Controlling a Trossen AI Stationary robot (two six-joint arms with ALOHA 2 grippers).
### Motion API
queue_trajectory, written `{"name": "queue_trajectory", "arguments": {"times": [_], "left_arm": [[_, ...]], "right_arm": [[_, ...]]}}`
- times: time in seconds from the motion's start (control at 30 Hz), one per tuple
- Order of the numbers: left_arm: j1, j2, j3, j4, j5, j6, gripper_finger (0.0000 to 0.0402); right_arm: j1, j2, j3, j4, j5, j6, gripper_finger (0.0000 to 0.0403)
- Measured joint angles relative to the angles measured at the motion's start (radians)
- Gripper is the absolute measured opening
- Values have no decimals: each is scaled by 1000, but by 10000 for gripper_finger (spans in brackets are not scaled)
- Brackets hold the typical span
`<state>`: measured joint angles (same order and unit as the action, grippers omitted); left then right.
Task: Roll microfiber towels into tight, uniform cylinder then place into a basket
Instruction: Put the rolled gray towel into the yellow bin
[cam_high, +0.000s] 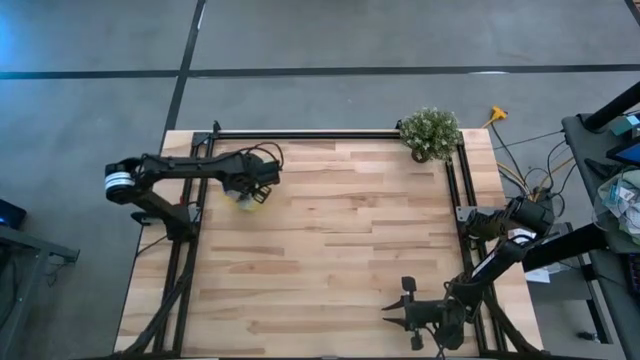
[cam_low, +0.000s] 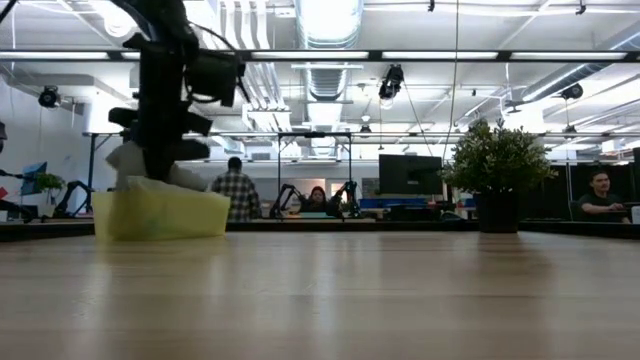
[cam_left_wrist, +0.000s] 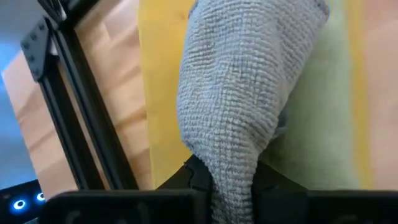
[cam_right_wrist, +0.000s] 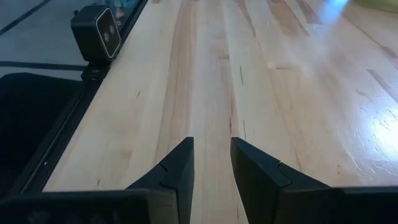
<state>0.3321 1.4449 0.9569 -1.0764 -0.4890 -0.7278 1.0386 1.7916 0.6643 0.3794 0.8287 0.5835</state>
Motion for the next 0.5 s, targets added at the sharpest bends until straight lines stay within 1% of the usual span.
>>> {"name": "queue_trajectory", "arguments": {"times": [0.1, 0.23, 0.3, 0.4, 0.47, 0.5], "left_arm": [[0, -9, -74, 44, 1, 0, 14], [0, -15, -165, 166, 25, 9, 15], [0, -21, -197, 244, 63, 34, 15], [0, -35, -226, 359, 146, 57, 15], [0, -42, -233, 405, 192, 61, 15], [0, -47, -233, 419, 199, 62, 15]], "right_arm": [[0, 0, 0, 0, 0, 0, 100], [0, 0, 0, 0, 1, -1, 100], [0, 0, 0, 0, 2, -4, 100], [0, 0, 0, 1, 2, -4, 100], [0, 0, 0, 1, 2, -4, 100], [0, 0, 0, 1, 2, -4, 100]]}}
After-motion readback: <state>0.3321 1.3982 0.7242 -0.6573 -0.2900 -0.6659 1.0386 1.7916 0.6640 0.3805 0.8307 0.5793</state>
